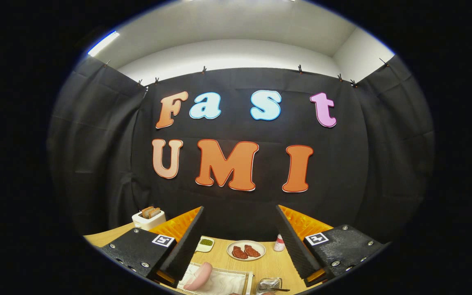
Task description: Take the plate from the dish rack, then take the spoon from the basket and place it into the plate.
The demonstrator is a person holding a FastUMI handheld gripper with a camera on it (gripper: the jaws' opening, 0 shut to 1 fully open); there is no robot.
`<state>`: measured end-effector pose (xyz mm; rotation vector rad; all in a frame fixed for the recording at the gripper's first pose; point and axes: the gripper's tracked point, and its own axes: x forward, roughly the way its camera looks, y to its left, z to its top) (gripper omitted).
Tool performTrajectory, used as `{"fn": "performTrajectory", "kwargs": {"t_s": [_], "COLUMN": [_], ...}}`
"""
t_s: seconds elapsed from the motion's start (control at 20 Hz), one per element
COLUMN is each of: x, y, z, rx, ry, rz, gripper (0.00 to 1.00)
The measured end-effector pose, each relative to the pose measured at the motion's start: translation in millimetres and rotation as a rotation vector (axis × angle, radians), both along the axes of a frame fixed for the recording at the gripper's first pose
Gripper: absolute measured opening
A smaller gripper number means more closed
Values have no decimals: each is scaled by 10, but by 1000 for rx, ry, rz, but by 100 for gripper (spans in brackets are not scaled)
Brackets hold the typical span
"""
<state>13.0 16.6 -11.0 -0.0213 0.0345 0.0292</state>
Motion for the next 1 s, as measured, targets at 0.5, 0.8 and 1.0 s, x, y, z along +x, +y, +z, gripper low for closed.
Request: {"fn": "performTrajectory", "kwargs": {"t_s": [0.5,0.8,1.0], "x": [237,245,162], "y": [405,604,663], "z": [-1106,-1863,-2363], "rx": [-23,-36,-23], "ry": [351,645,867], "rz": [64,125,169], "gripper": [100,100,99]}}
